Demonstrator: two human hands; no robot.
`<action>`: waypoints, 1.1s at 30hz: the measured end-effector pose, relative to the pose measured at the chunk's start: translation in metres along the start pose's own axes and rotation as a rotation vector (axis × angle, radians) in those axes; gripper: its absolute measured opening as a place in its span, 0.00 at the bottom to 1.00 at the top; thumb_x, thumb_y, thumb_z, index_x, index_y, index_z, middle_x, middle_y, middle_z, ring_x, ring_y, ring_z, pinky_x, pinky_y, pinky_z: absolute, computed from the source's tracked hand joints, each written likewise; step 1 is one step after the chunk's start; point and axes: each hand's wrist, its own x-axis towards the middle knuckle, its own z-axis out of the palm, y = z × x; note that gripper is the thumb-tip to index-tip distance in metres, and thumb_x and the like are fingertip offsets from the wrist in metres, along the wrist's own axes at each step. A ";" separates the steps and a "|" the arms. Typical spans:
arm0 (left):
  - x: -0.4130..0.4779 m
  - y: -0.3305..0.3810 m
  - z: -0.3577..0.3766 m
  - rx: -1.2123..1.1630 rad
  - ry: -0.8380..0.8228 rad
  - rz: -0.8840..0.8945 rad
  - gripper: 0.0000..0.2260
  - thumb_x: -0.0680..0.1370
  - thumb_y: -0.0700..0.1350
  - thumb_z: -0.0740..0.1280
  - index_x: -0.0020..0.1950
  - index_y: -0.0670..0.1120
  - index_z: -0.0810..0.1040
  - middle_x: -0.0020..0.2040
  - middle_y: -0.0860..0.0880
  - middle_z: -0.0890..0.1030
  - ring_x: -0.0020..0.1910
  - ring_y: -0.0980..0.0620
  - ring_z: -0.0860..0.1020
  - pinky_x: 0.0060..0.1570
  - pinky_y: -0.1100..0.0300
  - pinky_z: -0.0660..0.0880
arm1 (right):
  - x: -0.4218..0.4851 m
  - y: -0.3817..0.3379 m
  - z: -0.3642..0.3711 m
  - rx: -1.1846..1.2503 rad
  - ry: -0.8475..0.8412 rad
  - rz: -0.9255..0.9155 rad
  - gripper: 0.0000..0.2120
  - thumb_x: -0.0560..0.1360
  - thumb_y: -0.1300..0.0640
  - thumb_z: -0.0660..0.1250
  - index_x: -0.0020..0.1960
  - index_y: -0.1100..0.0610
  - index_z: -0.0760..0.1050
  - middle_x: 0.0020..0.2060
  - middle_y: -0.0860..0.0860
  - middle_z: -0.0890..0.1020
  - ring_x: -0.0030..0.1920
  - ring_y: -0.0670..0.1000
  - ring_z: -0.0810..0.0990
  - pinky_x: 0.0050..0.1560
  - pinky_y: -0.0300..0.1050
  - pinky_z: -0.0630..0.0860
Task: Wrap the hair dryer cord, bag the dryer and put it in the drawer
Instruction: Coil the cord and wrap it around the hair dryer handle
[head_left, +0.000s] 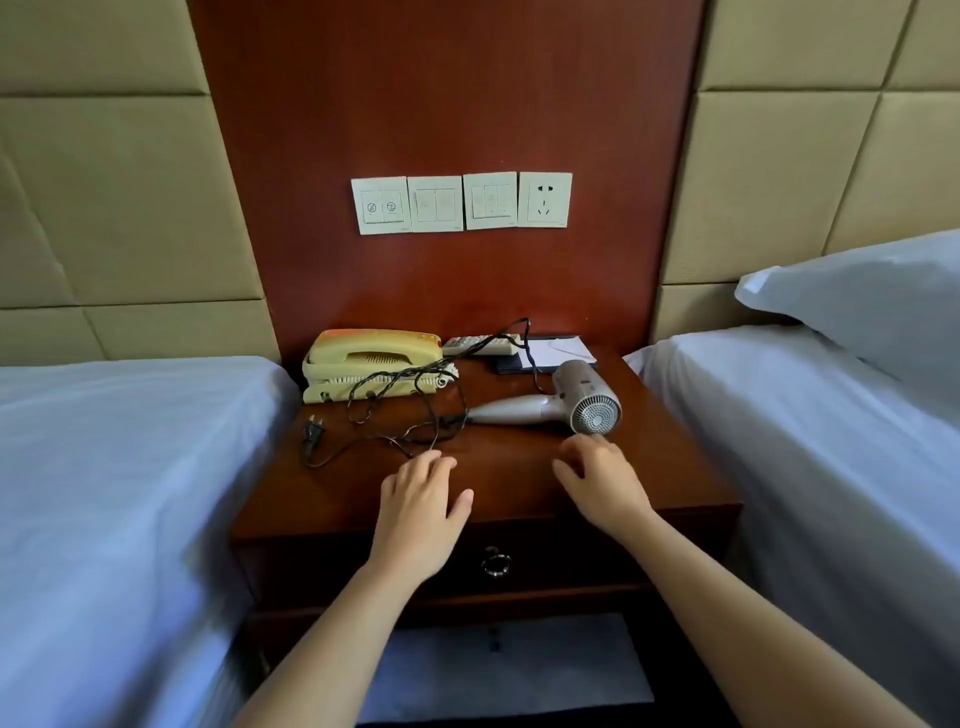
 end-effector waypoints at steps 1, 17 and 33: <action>0.007 -0.001 0.002 0.018 0.034 0.023 0.22 0.81 0.54 0.55 0.73 0.48 0.63 0.74 0.50 0.62 0.74 0.51 0.58 0.71 0.55 0.55 | 0.007 0.000 0.001 0.051 0.112 0.015 0.13 0.76 0.52 0.63 0.57 0.58 0.74 0.56 0.55 0.77 0.58 0.57 0.72 0.55 0.50 0.70; 0.134 0.027 0.045 0.148 0.029 0.096 0.25 0.78 0.59 0.58 0.71 0.48 0.63 0.68 0.50 0.72 0.70 0.50 0.67 0.73 0.46 0.46 | 0.073 0.030 0.017 0.306 0.494 0.209 0.23 0.73 0.51 0.68 0.66 0.55 0.68 0.64 0.54 0.69 0.63 0.57 0.64 0.51 0.36 0.57; 0.134 0.075 -0.011 -0.743 0.058 0.007 0.19 0.76 0.59 0.63 0.35 0.45 0.74 0.31 0.49 0.78 0.32 0.49 0.78 0.41 0.53 0.74 | 0.055 -0.015 0.015 1.208 -0.158 0.102 0.18 0.83 0.53 0.48 0.57 0.58 0.75 0.49 0.57 0.82 0.47 0.52 0.83 0.49 0.43 0.79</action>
